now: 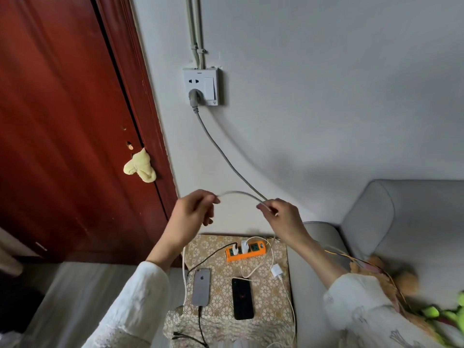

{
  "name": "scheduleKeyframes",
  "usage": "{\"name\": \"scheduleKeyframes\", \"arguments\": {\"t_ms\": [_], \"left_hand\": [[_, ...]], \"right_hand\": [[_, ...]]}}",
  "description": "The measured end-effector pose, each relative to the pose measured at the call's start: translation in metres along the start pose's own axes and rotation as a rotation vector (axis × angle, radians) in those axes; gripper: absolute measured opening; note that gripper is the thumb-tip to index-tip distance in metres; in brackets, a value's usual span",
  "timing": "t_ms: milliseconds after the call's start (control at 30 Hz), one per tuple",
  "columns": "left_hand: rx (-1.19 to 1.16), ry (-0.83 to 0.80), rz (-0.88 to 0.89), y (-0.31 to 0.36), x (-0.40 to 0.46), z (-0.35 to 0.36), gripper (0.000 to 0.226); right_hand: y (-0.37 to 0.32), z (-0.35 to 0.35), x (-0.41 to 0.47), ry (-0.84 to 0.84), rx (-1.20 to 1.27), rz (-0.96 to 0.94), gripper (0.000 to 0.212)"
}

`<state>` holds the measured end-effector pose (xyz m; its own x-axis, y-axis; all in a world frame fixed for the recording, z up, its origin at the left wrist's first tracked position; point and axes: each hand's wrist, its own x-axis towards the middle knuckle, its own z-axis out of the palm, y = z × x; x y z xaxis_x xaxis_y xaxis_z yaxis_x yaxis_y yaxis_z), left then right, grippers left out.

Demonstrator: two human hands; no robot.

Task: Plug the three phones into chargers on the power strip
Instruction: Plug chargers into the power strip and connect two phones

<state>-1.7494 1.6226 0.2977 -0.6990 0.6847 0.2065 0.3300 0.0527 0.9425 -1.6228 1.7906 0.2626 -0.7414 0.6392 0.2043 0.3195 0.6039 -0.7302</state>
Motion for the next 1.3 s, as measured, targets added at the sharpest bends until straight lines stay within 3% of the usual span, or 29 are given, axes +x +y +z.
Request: {"name": "scheduleKeyframes", "arguments": {"t_ms": [133, 200, 267, 333, 433, 533, 667, 800, 900, 1000, 1100, 1300], "left_hand": [[-0.277, 0.223, -0.088, -0.003, 0.002, -0.015, 0.028], [-0.362, 0.259, -0.144, -0.003, 0.001, -0.021, 0.028], [-0.406, 0.171, -0.195, -0.003, -0.001, -0.024, 0.029], [-0.359, -0.002, -0.230, -0.003, -0.005, -0.022, 0.036], [-0.246, -0.203, -0.259, 0.002, -0.008, -0.010, 0.047], [-0.196, -0.306, -0.267, 0.004, -0.008, 0.004, 0.044], [-0.086, -0.372, -0.198, -0.004, -0.009, 0.016, 0.022], [-0.060, -0.523, -0.209, -0.014, -0.014, 0.016, 0.019], [-0.057, -0.647, -0.321, -0.021, -0.019, 0.014, 0.022], [-0.025, -0.735, -0.391, -0.031, -0.023, 0.013, 0.023], [0.040, -0.730, -0.437, -0.041, -0.024, 0.013, 0.024], [-0.105, -0.326, -0.604, -0.066, -0.015, 0.025, 0.035]], "right_hand": [[0.038, -0.010, -0.008, 0.060, -0.200, 0.175, 0.033], [0.048, -0.012, -0.012, 0.035, -0.358, 0.236, 0.041], [0.048, -0.012, -0.015, -0.024, -0.496, 0.324, 0.049], [0.043, -0.010, -0.017, -0.013, -0.469, 0.348, 0.050], [0.030, -0.006, -0.017, 0.085, -0.418, 0.202, 0.045], [0.017, -0.005, -0.016, 0.093, -0.324, 0.064, 0.036], [0.004, -0.002, -0.010, -0.048, 0.119, 0.134, 0.017], [-0.005, -0.009, -0.003, -0.074, 1.091, 0.531, 0.020], [0.001, -0.013, 0.008, 0.039, 1.451, 0.785, 0.013], [0.012, -0.009, 0.009, 0.061, 1.400, 0.910, 0.015], [0.013, -0.005, 0.000, -0.093, 1.211, 0.872, 0.013], [0.010, 0.026, -0.028, -0.547, 0.499, 0.506, 0.009]]}}
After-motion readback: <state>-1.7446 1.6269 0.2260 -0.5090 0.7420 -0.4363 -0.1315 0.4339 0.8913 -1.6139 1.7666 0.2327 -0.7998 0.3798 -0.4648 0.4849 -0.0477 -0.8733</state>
